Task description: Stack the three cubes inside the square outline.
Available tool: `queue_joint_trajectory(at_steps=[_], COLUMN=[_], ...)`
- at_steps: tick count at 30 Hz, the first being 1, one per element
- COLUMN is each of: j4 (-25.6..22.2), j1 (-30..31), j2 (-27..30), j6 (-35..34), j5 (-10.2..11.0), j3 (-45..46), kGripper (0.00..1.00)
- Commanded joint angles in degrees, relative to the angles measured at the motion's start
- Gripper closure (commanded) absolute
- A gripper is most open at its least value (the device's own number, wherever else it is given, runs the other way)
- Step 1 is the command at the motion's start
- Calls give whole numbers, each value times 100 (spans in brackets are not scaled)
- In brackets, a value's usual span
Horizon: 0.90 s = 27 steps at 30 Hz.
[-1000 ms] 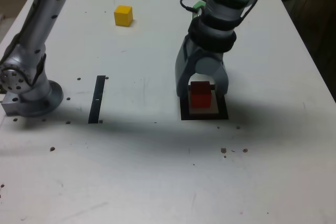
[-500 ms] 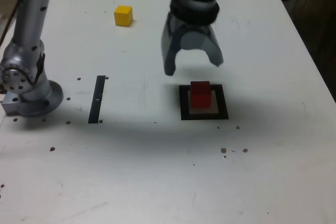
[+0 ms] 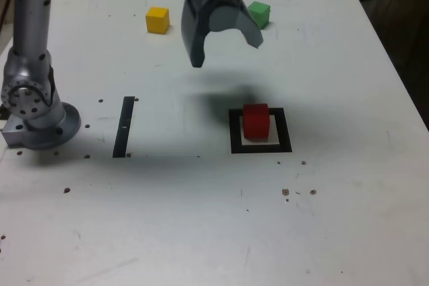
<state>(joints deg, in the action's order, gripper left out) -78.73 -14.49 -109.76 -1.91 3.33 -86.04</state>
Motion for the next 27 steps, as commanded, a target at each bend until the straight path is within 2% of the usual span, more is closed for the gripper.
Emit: queue_joint_trajectory(at_steps=[1,12,27], j4=[-41,-115,-125], j1=[-121,-890,-2074], j2=[57,201,245], j6=[13,19,20], j5=[31,141,178], j3=[51,256,428], kGripper=[0,0,1])
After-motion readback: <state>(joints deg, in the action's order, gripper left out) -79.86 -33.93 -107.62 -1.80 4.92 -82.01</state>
